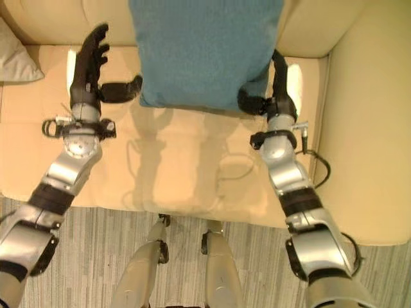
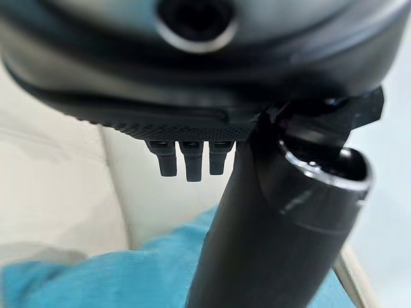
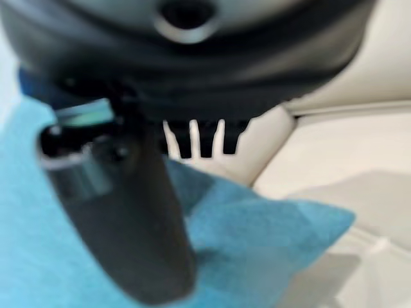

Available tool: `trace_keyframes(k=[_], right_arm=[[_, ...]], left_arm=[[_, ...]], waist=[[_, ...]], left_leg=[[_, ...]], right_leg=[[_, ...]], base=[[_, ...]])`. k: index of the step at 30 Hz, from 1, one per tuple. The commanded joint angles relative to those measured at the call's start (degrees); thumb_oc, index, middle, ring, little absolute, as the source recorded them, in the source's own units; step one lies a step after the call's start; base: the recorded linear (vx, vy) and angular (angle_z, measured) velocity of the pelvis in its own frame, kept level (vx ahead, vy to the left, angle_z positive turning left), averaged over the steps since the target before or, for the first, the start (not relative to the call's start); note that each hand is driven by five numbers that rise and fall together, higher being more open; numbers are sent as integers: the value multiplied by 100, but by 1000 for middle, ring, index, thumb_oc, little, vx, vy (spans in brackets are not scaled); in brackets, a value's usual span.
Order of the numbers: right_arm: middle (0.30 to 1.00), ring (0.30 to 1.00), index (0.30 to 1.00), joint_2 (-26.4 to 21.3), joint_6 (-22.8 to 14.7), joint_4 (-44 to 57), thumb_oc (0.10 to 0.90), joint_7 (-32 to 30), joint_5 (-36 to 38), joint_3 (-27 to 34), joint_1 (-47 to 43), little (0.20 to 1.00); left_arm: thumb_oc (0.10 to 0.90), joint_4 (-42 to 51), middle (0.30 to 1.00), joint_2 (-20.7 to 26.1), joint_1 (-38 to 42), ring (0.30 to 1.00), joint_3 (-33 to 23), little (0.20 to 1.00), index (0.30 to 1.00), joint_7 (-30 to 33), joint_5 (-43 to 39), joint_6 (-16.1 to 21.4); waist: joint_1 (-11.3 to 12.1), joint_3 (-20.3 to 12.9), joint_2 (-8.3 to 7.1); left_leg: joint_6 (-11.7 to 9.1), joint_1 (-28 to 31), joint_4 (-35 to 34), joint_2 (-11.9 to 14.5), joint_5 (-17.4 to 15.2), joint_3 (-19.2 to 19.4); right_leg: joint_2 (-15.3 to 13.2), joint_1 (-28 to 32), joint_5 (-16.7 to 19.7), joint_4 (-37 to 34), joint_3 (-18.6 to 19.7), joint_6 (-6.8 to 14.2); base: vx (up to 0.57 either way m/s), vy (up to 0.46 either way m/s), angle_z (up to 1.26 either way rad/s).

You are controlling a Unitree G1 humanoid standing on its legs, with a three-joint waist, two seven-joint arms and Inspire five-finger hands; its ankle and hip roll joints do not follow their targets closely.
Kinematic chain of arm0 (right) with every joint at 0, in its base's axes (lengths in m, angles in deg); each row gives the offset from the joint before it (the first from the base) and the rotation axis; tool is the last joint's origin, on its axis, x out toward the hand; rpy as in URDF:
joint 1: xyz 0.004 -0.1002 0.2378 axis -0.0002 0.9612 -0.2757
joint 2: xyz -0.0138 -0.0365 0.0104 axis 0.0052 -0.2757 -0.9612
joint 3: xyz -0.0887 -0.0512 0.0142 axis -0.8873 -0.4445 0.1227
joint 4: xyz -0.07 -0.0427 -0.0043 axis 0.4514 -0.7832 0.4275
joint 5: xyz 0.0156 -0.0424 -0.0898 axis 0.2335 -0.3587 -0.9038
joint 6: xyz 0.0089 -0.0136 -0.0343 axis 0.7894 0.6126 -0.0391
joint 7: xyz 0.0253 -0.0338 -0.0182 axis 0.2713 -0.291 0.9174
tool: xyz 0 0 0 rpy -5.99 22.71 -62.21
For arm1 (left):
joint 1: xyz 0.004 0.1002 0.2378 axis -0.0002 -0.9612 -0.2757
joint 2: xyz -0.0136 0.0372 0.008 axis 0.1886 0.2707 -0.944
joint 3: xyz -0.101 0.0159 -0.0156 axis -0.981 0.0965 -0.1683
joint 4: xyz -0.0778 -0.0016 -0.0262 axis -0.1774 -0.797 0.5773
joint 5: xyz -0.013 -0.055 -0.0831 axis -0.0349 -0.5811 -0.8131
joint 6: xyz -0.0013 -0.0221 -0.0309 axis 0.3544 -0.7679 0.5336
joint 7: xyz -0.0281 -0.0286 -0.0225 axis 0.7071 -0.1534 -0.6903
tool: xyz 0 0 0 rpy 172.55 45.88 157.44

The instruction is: Pick up all the scattered cushions and arrange them neatly on the sofa.

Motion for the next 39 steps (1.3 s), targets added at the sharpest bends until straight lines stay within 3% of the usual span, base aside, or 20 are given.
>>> trace_keyframes(k=[1, 8, 9, 12, 15, 20, 29, 34, 38, 39], right_arm=[[900, 900, 900, -240, -777, 589, 800, 72, -68, 296, 413, 900], [900, 900, 900, -554, -859, 1200, 800, 564, -178, 899, 1672, 900], [900, 900, 900, -529, -928, 1382, 800, 702, -167, 1058, 2103, 900], [900, 900, 900, -483, -953, 1434, 800, 856, -205, 1173, 2508, 900], [900, 900, 900, 25, -931, 1289, 800, 1277, -302, 1363, 3707, 900], [900, 900, 900, 739, -933, 740, 800, 1420, -248, 1492, 4370, 900], [900, 900, 900, 1180, -957, -757, 800, 1628, -537, 914, 4950, 900], [900, 900, 900, 1229, -976, -1145, 800, 1625, -644, 737, 5070, 900], [900, 900, 900, 1221, -995, -1565, 800, 1497, -535, 607, 4916, 900], [900, 900, 900, 1230, -965, -1769, 800, 1427, -441, 516, 4763, 900]], left_arm=[[800, 104, 900, -33, -451, 900, -281, 900, 900, -218, 359, 553], [800, 630, 900, 236, -1962, 900, -797, 900, 900, -810, 381, 598], [800, 732, 900, 129, -2479, 900, -971, 900, 900, -925, 324, 618], [800, 743, 900, -29, -2950, 900, -1129, 900, 900, -1056, 243, 623], [800, 533, 900, -591, -4262, 900, -1562, 900, 900, -1351, -11, 517], [800, -189, 900, -1034, -5021, 900, -1828, 900, 900, -1505, -16, 299], [800, -2408, 900, -1470, -5507, 900, -1673, 900, 900, -1676, 925, -8], [800, -2956, 900, -1535, -5496, 900, -1698, 900, 900, -1518, 1060, 8], [800, -3043, 900, -1425, -5248, 900, -1520, 900, 900, -1356, 1143, 55], [800, -2965, 900, -1399, -5036, 900, -1390, 900, 900, -1257, 1040, 102]], waist=[[103, -1245, -75], [117, -1444, -185], [120, -1483, -228], [118, -1519, -244], [155, -1661, -315], [198, -1843, -360], [269, -2088, -444], [273, -2095, -457], [241, -1822, -459], [267, -1577, -496]], left_leg=[[-226, 255, 7, -43, -724, 91], [-218, 522, 7, -63, -790, 102], [-211, 598, 7, -76, -791, 95], [-206, 679, 7, -81, -802, 107], [-196, 929, 7, -78, -843, 92], [-129, 1219, 7, -76, -929, 114], [-98, 1855, 7, -15, -1091, 157], [-140, 1971, 7, 52, -1082, 127], [-230, 1652, 432, 121, -977, 61], [-336, 1127, 1072, 74, -927, -40]], right_leg=[[-96, 404, -1256, 491, -5, 420], [-92, 805, -1242, 335, -73, 446], [-88, 937, -1219, 291, -103, 460], [-89, 1051, -1225, 268, -141, 470], [-80, 1409, -1250, 174, -277, 491], [-71, 1754, -1257, 66, -325, 510], [28, 2357, -1401, -56, -248, 477], [93, 2477, -1485, -58, -217, 411], [152, 2442, -1480, -177, -166, 292], [111, 2390, -1426, -275, -205, 233]], base=[[25, -25, 10], [22, -15, 12], [10, -18, 7], [-1, -3, 1], [-1, -33, 10], [25, -12, 9], [9, -13, -2], [-27, -81, -5], [-187, -114, 7], [-293, -98, 20]])
